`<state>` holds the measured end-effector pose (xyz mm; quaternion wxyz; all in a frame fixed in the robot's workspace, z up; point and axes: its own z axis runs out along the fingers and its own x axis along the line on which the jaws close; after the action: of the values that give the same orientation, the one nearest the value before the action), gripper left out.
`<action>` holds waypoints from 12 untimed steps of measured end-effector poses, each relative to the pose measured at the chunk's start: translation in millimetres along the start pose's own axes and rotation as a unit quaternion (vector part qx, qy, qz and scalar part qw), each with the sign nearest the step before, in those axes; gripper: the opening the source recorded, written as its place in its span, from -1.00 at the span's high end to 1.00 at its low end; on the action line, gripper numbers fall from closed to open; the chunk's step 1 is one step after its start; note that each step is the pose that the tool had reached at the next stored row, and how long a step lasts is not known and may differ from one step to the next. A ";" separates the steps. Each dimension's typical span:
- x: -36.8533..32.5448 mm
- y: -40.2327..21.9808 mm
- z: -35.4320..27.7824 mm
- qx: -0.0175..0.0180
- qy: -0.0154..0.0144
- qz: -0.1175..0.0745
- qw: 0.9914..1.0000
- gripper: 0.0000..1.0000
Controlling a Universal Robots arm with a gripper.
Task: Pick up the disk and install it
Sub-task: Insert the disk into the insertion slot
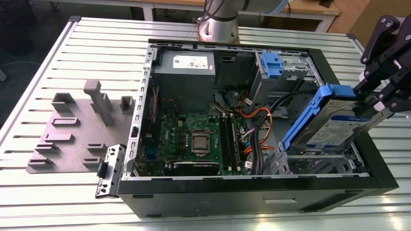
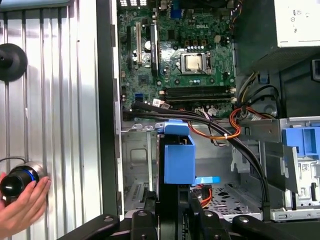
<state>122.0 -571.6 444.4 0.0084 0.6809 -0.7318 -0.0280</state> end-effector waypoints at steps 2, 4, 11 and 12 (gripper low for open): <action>0.0 0.1 1.2 0.000 0.000 0.002 1.000 0.30; 0.1 0.2 3.5 0.000 0.000 0.004 1.000 0.30; 0.5 -0.2 14.2 0.000 0.000 0.007 1.000 0.30; 0.6 -0.2 14.2 0.000 0.000 0.007 1.000 0.30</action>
<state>121.4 -571.8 430.2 0.0083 0.6756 -0.7367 -0.0279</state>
